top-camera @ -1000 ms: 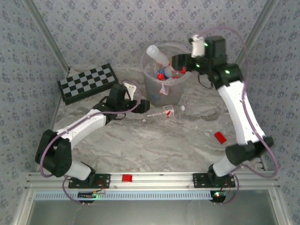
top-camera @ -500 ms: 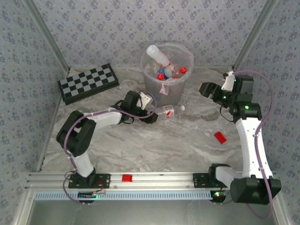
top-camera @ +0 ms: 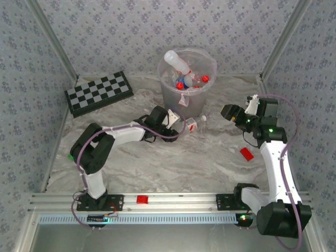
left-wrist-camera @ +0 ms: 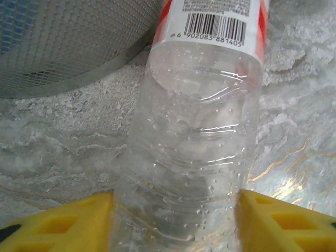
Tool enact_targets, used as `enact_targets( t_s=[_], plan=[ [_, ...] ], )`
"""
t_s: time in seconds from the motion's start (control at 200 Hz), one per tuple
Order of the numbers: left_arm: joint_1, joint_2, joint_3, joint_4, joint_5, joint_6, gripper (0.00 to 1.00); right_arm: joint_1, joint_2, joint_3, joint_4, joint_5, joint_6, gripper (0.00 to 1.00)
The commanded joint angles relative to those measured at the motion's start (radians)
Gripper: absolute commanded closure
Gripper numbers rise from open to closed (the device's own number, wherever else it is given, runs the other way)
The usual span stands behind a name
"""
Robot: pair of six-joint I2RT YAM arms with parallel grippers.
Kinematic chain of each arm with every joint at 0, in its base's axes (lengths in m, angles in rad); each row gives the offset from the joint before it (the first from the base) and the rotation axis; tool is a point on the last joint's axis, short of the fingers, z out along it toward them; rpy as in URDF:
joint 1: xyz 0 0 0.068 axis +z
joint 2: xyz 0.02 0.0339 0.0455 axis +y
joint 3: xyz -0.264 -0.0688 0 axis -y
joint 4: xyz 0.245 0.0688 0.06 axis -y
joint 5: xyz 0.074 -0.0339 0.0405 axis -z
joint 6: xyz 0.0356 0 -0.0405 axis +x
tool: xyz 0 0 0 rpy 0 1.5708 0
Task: Put the plastic bottles in the bin
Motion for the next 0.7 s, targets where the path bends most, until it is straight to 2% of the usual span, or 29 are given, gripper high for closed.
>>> enact_targets(
  t_s=[0.0,0.08,0.31,0.46,0.595,0.695],
  plan=[
    [-0.002,-0.064,-0.043,-0.038,-0.016,-0.019,0.51,0.019,-0.018,-0.041,0.069,-0.029,0.063,0.22],
    [-0.003,-0.116,-0.075,-0.029,-0.009,-0.040,0.58,0.044,-0.012,-0.089,0.122,-0.032,0.097,0.22],
    [-0.011,-0.320,-0.190,0.052,0.019,-0.153,0.58,0.128,0.021,-0.198,0.362,-0.157,0.261,0.21],
    [-0.031,-0.436,-0.277,0.174,0.060,-0.245,0.57,0.246,0.053,-0.173,0.337,-0.158,0.212,0.13],
    [-0.081,-0.478,-0.271,0.184,0.089,-0.278,0.55,0.357,0.022,-0.170,0.367,-0.105,0.178,0.12],
    [-0.116,-0.505,-0.264,0.225,0.098,-0.302,0.55,0.394,0.002,-0.140,0.340,-0.047,0.146,0.13]
  ],
)
